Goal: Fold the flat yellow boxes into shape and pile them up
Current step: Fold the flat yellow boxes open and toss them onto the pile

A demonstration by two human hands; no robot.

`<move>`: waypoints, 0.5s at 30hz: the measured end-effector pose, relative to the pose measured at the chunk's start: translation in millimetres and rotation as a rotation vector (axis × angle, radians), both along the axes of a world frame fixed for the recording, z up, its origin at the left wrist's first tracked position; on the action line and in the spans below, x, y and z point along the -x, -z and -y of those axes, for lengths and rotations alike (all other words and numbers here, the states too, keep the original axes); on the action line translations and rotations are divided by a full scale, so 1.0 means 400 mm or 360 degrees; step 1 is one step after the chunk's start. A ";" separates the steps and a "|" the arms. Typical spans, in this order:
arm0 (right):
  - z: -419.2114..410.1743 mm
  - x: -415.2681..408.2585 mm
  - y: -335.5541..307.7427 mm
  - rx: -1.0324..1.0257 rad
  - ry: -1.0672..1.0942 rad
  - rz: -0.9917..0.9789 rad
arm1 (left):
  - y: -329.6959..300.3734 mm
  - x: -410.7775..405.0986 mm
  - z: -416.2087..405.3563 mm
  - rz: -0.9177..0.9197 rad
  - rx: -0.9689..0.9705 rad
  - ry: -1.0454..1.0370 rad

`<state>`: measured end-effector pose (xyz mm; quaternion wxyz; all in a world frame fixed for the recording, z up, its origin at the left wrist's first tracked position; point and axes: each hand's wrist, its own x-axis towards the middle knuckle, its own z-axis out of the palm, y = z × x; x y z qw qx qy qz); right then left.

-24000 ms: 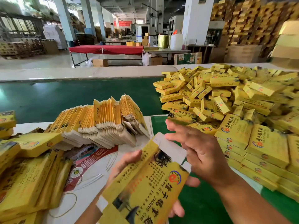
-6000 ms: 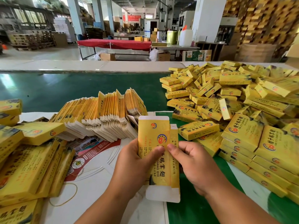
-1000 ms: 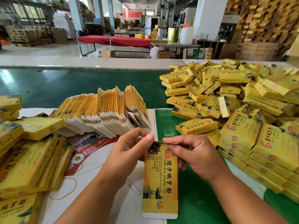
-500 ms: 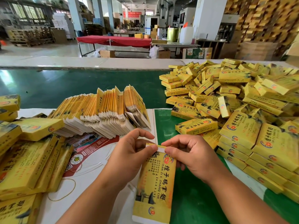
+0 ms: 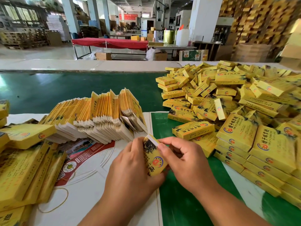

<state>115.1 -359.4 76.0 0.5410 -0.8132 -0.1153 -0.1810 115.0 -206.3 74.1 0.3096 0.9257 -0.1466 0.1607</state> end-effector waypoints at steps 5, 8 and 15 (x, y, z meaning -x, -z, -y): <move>0.011 -0.004 -0.005 -0.0117 0.0042 -0.0032 | -0.002 0.004 0.000 0.0093 -0.0024 0.0057; 0.014 0.000 -0.012 -0.0156 0.0037 -0.0069 | -0.005 0.004 0.000 0.0085 -0.0047 0.0049; 0.021 -0.001 -0.017 0.0268 0.0035 -0.0039 | -0.004 0.005 0.003 0.0025 -0.0211 0.0002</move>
